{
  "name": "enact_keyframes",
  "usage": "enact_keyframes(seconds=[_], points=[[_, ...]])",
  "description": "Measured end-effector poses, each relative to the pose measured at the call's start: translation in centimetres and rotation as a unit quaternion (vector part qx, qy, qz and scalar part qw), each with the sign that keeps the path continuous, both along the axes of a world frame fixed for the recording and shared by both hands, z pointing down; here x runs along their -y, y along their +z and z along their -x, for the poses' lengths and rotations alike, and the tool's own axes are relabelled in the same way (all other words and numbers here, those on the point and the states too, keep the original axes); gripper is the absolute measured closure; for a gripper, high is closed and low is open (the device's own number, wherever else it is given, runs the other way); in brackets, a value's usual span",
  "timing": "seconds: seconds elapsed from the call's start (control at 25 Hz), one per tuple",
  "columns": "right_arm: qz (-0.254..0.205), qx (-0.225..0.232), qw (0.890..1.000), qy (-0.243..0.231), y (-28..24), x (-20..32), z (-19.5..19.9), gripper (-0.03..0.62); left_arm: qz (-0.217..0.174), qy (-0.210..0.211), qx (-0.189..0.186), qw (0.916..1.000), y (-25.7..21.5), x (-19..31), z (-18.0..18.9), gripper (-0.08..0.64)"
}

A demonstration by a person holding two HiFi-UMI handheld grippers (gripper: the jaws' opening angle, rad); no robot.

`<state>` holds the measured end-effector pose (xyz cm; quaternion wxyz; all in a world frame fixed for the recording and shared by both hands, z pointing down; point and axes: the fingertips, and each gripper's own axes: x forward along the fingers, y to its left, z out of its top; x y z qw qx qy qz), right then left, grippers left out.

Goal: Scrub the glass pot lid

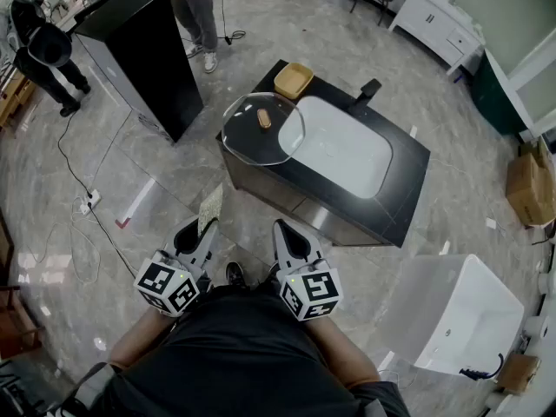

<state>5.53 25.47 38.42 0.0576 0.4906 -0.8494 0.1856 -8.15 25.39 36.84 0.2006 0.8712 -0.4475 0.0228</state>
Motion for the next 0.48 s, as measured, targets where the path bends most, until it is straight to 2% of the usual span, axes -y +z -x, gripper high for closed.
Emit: enact_keyframes(seconds=[0.36,0.48], points=[[0.013,0.020,1.000,-0.006,1.0,0.8,-2.8,0.586,0.011,-0.009,0.011,0.9999,0.5,0.8,-2.9,0.485],[0.015,0.036,0.999,0.006,1.0,1.6,-4.2,0.584,0.008,-0.017,0.015,0.9997,0.4,1.2,-3.5,0.485]])
